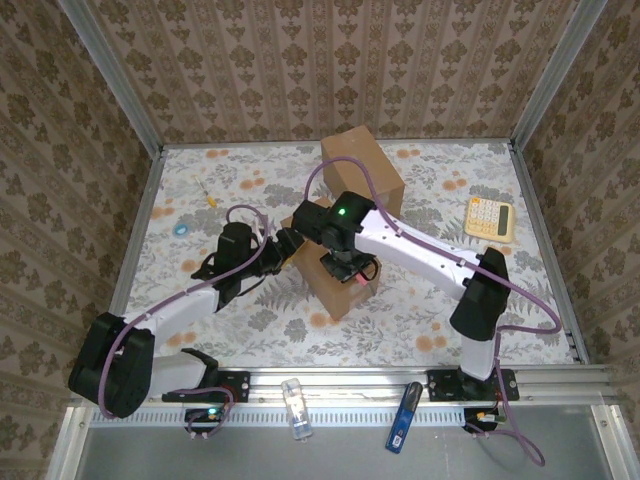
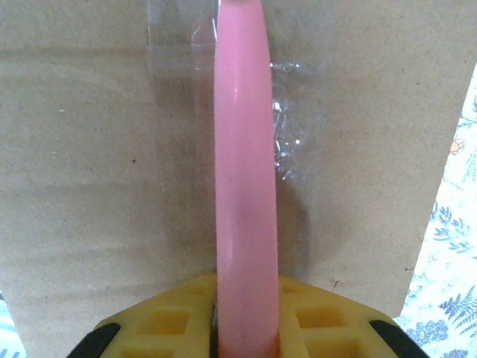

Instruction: Unpack the express box

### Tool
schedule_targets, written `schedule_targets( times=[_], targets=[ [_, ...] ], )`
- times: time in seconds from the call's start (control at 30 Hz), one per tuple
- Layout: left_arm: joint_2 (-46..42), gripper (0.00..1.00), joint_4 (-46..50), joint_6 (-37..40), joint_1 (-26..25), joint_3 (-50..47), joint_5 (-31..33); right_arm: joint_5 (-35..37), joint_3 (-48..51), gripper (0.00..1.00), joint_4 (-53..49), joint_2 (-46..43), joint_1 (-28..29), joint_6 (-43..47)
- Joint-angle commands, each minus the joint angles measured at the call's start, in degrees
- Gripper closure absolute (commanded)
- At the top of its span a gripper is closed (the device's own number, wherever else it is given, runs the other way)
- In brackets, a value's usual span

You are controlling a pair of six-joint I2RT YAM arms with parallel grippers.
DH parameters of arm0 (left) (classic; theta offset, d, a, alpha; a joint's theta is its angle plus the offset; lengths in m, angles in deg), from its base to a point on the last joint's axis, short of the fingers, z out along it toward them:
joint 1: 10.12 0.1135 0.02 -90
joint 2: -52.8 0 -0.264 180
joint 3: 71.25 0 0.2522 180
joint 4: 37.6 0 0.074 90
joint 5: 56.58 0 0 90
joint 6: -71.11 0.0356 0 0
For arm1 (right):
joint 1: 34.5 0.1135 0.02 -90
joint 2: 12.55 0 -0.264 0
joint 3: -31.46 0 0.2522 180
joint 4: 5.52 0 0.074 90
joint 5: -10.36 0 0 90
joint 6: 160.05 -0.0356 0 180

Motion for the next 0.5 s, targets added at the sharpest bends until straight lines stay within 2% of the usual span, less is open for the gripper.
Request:
schedule_targets(
  times=[0.0, 0.3, 0.47],
  targets=[
    [1.0, 0.25, 5.1, -0.4, 1.6, -2.0, 2.8, -3.0, 2.9, 1.00, -11.5, -1.1, 0.4, -1.8],
    [1.3, 0.25, 6.4, 0.3, 1.9, -1.8, 2.7, -7.3, 5.6, 1.00, -12.3, -2.3, 0.6, -1.0],
    [1.9, 0.25, 6.8, 0.6, 1.9, -1.8, 2.8, -7.9, 3.9, 1.00, -13.6, -0.8, 0.6, -0.5]
  ],
)
